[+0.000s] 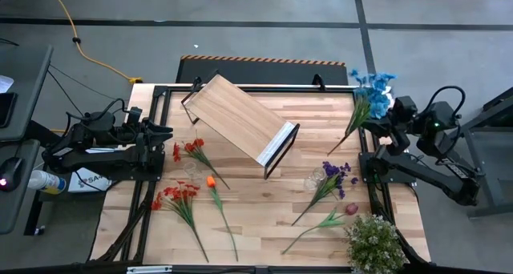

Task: Pick and place flowers into a vace then onto a shelf
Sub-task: Put the blue flower into the right transparent vase

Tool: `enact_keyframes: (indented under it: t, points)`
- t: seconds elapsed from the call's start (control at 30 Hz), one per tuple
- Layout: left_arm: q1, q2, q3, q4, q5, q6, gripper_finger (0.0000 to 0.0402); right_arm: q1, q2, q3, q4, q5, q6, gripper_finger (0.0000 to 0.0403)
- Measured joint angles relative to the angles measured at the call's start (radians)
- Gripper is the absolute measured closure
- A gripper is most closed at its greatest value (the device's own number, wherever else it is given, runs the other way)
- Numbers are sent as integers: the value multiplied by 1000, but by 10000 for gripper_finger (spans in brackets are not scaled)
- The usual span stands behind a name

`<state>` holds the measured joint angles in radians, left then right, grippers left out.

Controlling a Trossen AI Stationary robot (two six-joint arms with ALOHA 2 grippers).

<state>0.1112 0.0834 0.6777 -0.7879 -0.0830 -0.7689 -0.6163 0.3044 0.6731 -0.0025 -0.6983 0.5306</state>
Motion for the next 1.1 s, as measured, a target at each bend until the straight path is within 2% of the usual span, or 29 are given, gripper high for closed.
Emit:
enact_keyframes:
  t: [0.27, 0.5, 0.9, 1.1]
  points:
    - [0, 0, 0, 0, 0, 0, 137, 40, 28, 0, -23, -40, 14, 402]
    - [0, 0, 0, 0, -2, 0, 138, 119, 115, -1, -114, 19, -21, 403]
    - [0, 0, 0, 0, -6, 0, 138, 377, 207, -2, -139, 311, -190, 403]
    - [0, 0, 0, 0, -6, 0, 138, 548, 205, -2, -207, 504, -151, 403]
